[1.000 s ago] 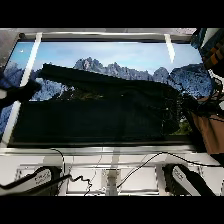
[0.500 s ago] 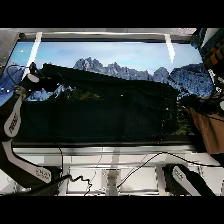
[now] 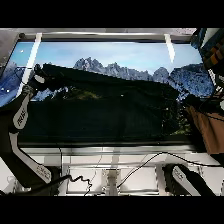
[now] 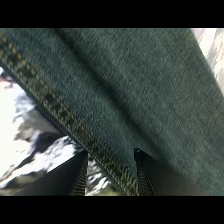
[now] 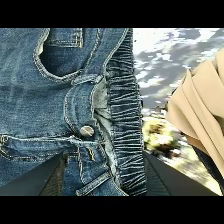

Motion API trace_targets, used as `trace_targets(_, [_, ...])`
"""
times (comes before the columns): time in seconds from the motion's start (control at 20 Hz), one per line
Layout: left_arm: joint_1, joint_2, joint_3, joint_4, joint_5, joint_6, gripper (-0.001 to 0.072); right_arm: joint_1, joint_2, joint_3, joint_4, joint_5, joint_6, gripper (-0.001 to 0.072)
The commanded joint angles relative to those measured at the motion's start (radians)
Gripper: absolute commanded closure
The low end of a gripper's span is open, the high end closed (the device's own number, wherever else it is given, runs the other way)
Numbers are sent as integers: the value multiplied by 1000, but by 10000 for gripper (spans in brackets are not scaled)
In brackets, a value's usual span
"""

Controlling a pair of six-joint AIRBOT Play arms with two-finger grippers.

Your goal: Fold the clothes and pants, and hang the long-sleeved shirts on hangers.

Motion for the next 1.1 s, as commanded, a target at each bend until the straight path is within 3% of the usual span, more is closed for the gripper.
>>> trace_targets(0.0, [-3, -13, 2, 9, 79, -1, 367, 0, -1, 1, 1, -10, 2, 189])
trace_targets(0.05, [-2, -13, 2, 9, 92, 0, 451, 0, 0, 1, 2, -19, 2, 190])
trace_targets(0.1, [-2, -13, 2, 9, 95, 0, 645, 0, 0, 1, 3, -25, 2, 191])
trace_targets(0.15, [-3, -13, 2, 9, 95, 3, 686, 0, -1, 1, 5, -26, 2, 194])
trace_targets(0.3, [-1, 19, 3, 14, 66, 4, 687, 0, -1, 1, 18, -33, 2, 211])
trace_targets(0.4, [6, 83, 4, 103, 43, 4, 688, 0, 0, 1, 19, -61, 2, 341])
trace_targets(0.45, [6, 127, 13, 190, 15, 3, 688, 0, -1, 1, 19, -78, 2, 348])
trace_targets(0.55, [6, 219, 45, 362, -129, 4, 688, 0, -5, 1, 19, -98, 0, 316])
trace_targets(0.8, [6, 332, 55, 712, -720, 3, 687, 0, -79, 1, 50, -94, -2, 316])
trace_targets(0.95, [27, 315, -18, 747, -808, 3, 686, 0, -103, 1, 79, -95, -2, 317])
trace_targets(1.0, [30, 304, -33, 748, -821, 4, 633, 0, -105, 1, 79, -95, -2, 317])
trace_targets(1.05, [31, 290, -33, 747, -843, 21, 334, 0, -105, 1, 78, -95, -3, 316])
